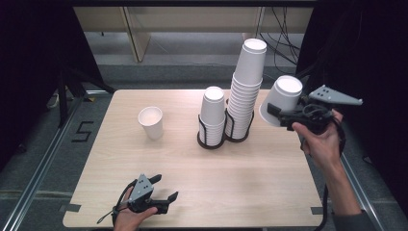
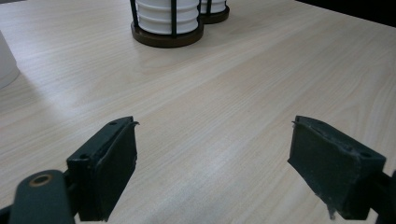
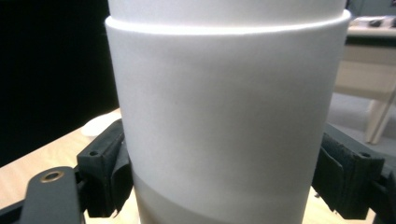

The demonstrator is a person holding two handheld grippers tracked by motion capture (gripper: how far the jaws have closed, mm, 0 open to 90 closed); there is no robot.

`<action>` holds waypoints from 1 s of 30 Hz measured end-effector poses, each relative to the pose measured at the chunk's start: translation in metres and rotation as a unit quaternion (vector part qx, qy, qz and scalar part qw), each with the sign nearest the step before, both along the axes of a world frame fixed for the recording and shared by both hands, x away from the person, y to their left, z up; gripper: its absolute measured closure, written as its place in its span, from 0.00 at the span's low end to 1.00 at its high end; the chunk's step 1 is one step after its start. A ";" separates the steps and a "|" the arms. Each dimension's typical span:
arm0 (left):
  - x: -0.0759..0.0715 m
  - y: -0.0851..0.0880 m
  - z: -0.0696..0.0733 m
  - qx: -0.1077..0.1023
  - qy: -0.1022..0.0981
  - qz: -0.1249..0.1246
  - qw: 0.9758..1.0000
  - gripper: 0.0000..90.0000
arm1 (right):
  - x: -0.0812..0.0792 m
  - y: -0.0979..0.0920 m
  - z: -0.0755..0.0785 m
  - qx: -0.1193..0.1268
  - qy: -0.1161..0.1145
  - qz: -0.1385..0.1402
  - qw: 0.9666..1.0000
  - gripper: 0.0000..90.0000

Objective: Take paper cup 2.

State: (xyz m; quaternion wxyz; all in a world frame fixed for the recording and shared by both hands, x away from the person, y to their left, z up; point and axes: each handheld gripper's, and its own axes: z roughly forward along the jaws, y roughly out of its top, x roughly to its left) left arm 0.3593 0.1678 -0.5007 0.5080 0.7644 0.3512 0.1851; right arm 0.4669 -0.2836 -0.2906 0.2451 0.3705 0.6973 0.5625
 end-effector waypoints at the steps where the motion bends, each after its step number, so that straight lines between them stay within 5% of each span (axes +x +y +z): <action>1: 0.001 0.000 0.000 -0.002 -0.001 0.002 1.000 0.16 | -0.003 0.006 -0.013 0.005 0.003 0.009 1.000 0.20; 6: 0.002 -0.001 0.000 -0.005 -0.007 0.007 1.000 0.16 | -0.012 0.022 -0.035 0.006 0.003 0.020 1.000 0.20; 8: 0.002 -0.002 0.000 -0.012 -0.010 0.011 1.000 0.16 | -0.020 0.035 -0.047 0.013 0.020 0.041 0.999 0.20; 11: 0.003 -0.001 0.000 -0.018 -0.017 0.009 1.000 0.16 | -0.026 0.051 -0.058 0.003 0.012 0.064 0.998 0.20; 15: 0.003 -0.001 0.000 -0.028 -0.021 0.006 0.999 0.16 | -0.032 0.077 -0.077 0.011 0.028 0.103 0.994 0.20; 30: 0.004 -0.003 -0.001 -0.038 -0.030 -0.007 0.999 0.16 | -0.033 0.123 -0.132 0.000 0.063 0.168 0.984 0.20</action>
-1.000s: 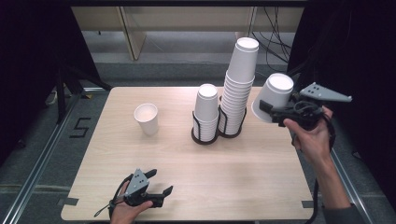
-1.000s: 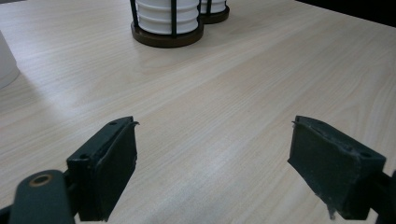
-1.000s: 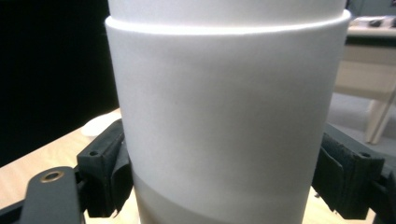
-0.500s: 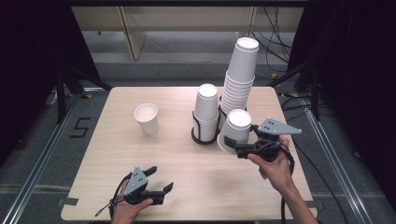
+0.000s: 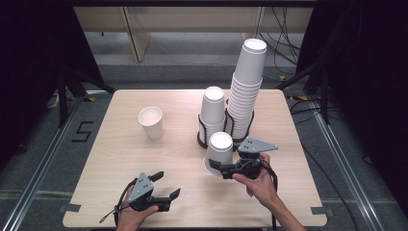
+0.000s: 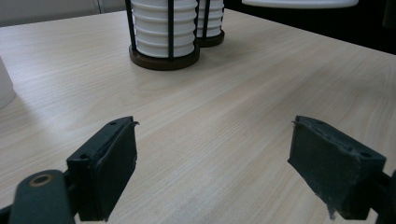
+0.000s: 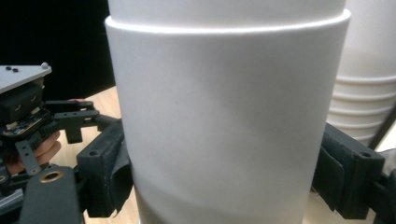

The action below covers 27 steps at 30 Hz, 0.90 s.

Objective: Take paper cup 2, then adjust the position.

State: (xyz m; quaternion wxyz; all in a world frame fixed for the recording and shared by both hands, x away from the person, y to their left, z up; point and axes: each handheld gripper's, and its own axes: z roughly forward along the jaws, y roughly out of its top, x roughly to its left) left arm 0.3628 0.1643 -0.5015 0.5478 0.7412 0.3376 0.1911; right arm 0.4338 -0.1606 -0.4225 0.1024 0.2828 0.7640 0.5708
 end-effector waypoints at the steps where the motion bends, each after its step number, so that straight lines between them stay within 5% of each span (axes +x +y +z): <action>1: 0.000 0.000 0.000 -0.001 -0.001 0.001 1.000 0.16 | -0.001 0.002 -0.002 0.003 0.006 0.005 1.000 0.20; 11: -0.001 0.001 0.002 -0.002 -0.004 -0.001 1.000 0.16 | -0.009 0.018 -0.011 -0.003 0.020 0.026 0.999 0.20; 12: -0.001 0.001 0.002 -0.003 -0.004 -0.001 1.000 0.16 | -0.007 0.019 -0.013 -0.008 0.009 0.038 0.999 0.20; 14: -0.001 0.001 0.002 -0.004 -0.005 0.000 1.000 0.16 | -0.012 0.022 -0.013 -0.011 0.030 0.028 0.999 0.20; 21: -0.002 0.000 0.003 -0.009 -0.011 -0.003 1.000 0.16 | -0.013 0.034 -0.018 -0.005 0.022 0.051 0.998 0.20; 27: -0.002 -0.005 0.003 -0.031 -0.018 -0.017 0.999 0.16 | -0.015 0.044 -0.019 -0.012 0.023 0.056 0.998 0.20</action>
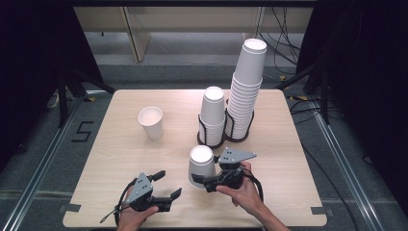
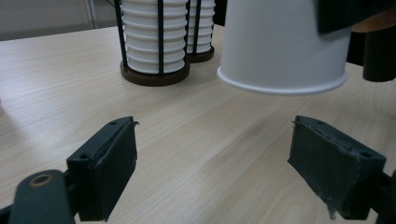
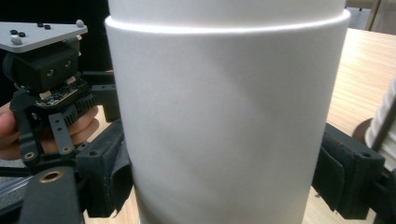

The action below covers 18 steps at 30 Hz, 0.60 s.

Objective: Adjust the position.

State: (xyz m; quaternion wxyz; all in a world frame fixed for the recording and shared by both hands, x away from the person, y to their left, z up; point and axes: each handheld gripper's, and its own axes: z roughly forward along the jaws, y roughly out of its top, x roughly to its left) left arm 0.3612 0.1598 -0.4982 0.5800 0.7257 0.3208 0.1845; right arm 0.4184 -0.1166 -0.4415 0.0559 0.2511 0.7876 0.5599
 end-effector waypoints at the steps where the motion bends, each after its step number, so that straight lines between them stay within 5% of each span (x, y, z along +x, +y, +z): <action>1: 0.000 -0.001 0.000 -0.001 -0.003 -0.002 1.000 0.16 | -0.001 0.003 0.000 0.002 0.009 0.002 1.000 0.20; 16: -0.002 -0.013 0.004 -0.014 -0.013 -0.023 1.000 0.16 | 0.000 0.026 -0.003 0.013 -0.010 0.026 1.000 0.20; 18: -0.001 -0.014 0.004 -0.028 -0.016 -0.029 0.999 0.16 | -0.001 0.028 -0.003 0.013 -0.006 0.026 1.000 0.20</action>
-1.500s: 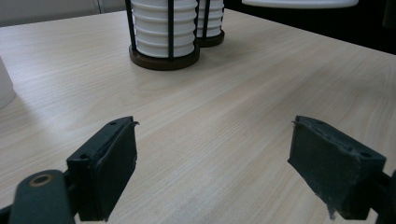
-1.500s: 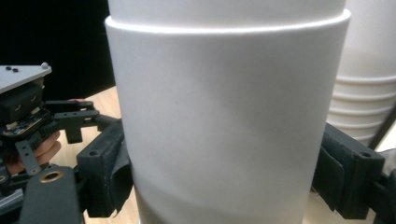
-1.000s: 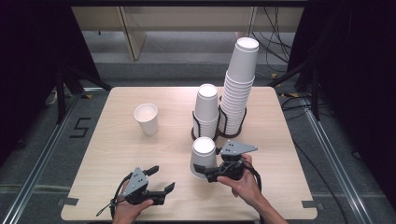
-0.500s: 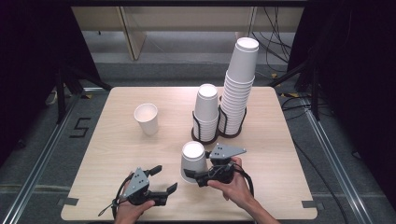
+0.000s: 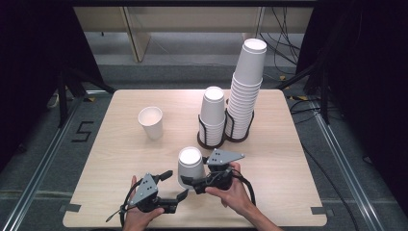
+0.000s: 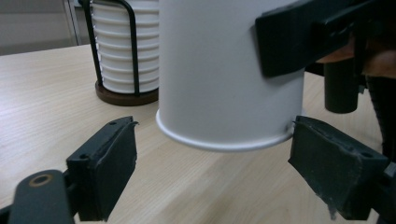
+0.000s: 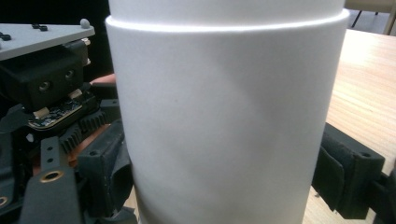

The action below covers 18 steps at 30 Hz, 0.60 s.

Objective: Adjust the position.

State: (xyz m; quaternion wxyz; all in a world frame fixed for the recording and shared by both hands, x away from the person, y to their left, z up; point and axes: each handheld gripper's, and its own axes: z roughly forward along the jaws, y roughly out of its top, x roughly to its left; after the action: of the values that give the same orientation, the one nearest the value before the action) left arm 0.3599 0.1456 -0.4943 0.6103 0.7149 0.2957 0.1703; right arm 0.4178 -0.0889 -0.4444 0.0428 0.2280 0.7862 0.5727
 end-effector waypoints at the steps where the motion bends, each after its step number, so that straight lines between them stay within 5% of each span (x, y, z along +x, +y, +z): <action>1: 0.000 -0.001 0.000 -0.005 0.003 -0.002 1.000 0.16 | 0.000 0.001 0.000 0.001 -0.001 0.003 1.000 0.20; 15: 0.001 -0.005 0.001 -0.018 0.012 0.011 1.000 0.02 | -0.009 0.020 -0.001 0.017 -0.006 0.015 1.000 0.20; 16: 0.001 -0.005 0.001 -0.019 0.013 0.013 1.000 0.01 | -0.009 0.021 -0.001 0.013 -0.019 0.011 1.000 0.20; 18: 0.002 -0.006 0.000 -0.020 0.014 0.013 1.000 0.01 | -0.011 0.024 -0.001 0.020 -0.006 0.016 1.000 0.20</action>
State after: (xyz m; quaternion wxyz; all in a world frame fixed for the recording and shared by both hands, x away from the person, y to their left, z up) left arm 0.3615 0.1396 -0.4938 0.6179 0.7011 0.3168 0.1619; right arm 0.4069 -0.0650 -0.4453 0.0338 0.2122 0.7778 0.5906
